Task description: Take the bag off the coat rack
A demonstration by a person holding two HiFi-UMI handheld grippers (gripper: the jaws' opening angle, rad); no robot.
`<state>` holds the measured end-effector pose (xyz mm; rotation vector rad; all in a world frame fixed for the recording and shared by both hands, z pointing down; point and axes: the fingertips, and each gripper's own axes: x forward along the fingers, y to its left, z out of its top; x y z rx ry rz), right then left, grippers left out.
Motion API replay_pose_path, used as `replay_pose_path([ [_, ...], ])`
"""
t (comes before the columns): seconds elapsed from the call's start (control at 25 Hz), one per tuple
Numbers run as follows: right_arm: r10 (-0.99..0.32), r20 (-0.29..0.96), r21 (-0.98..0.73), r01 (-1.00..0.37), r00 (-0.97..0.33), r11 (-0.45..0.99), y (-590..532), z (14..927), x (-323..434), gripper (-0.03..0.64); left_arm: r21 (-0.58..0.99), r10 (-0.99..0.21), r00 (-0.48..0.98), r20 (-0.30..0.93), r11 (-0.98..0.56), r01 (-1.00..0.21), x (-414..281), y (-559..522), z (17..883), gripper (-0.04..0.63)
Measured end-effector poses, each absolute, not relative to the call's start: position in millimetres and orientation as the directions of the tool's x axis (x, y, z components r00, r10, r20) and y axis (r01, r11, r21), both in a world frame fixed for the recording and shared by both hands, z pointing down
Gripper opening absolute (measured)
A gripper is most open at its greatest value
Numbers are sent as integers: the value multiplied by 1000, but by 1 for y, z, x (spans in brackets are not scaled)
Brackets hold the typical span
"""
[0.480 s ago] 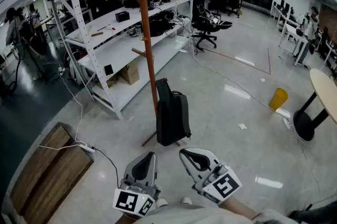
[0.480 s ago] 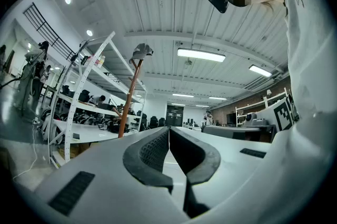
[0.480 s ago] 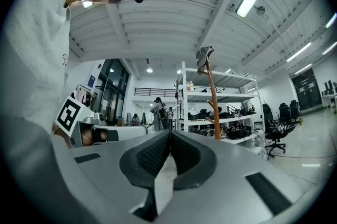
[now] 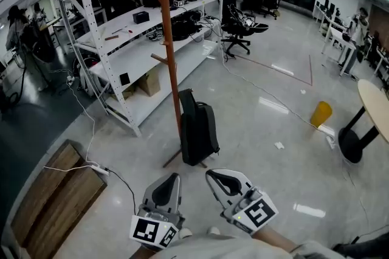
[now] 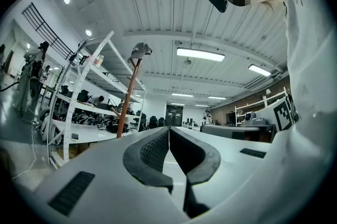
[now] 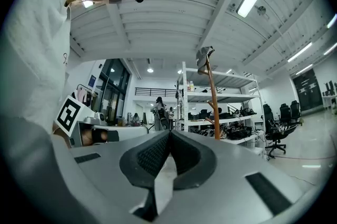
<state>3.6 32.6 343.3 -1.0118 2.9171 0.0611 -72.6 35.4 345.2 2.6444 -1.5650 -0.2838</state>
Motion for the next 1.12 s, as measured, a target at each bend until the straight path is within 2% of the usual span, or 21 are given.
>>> replay_pose_path([
  [0.28,-608,-98,-4,-610,-788,792,31,340,13,20,152,-884,451,-121,-465,-872,-65,33,348,18],
  [1.12,-539,-76,-24,-539,-839,842,10,359,39,20,153,-945,309,-106,-323,-934,-64,17,353,18],
])
